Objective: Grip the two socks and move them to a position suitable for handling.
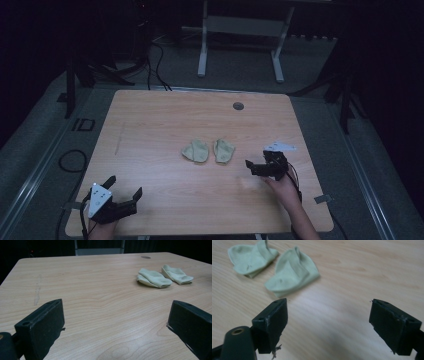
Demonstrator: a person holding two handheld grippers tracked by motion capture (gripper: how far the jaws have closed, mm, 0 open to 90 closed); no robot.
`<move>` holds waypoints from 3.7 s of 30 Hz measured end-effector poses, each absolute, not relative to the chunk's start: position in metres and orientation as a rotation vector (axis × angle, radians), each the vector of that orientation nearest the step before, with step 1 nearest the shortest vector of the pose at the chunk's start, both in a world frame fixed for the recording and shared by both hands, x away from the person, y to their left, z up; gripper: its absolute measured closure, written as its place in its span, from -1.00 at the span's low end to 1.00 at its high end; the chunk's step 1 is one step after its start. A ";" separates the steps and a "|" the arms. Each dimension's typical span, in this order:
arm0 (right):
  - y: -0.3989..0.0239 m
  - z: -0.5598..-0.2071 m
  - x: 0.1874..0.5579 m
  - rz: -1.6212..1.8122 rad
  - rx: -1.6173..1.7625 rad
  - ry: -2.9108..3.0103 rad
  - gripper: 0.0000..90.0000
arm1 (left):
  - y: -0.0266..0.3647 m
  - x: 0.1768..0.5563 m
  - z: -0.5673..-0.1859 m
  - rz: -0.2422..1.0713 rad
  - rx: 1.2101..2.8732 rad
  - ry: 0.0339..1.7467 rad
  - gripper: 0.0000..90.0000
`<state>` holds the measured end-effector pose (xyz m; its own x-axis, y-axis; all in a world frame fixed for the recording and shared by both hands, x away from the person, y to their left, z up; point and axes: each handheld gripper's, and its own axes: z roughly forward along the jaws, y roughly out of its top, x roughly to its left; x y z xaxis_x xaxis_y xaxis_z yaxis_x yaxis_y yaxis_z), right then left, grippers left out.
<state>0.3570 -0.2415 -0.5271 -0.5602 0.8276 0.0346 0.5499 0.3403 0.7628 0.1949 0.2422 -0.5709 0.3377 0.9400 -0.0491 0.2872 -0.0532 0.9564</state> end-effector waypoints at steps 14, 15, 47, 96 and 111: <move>-0.178 -0.525 0.392 1.013 1.068 2.377 -0.19 | 0.244 0.196 -0.572 0.773 1.567 1.139 -0.98; -0.168 -0.526 0.396 0.995 1.036 2.390 -0.09 | 0.244 0.196 -0.572 0.772 1.568 1.136 -0.98; -0.133 -0.548 0.418 0.913 1.121 2.465 0.78 | 0.247 0.196 -0.572 0.773 1.569 1.146 -0.98; -0.142 -0.553 0.270 0.965 0.708 2.749 0.70 | 0.247 0.191 -0.569 0.790 1.564 1.145 -0.98; -0.155 -0.529 0.270 1.013 0.698 2.732 -0.04 | 0.222 0.191 -0.566 0.763 1.594 1.159 -0.98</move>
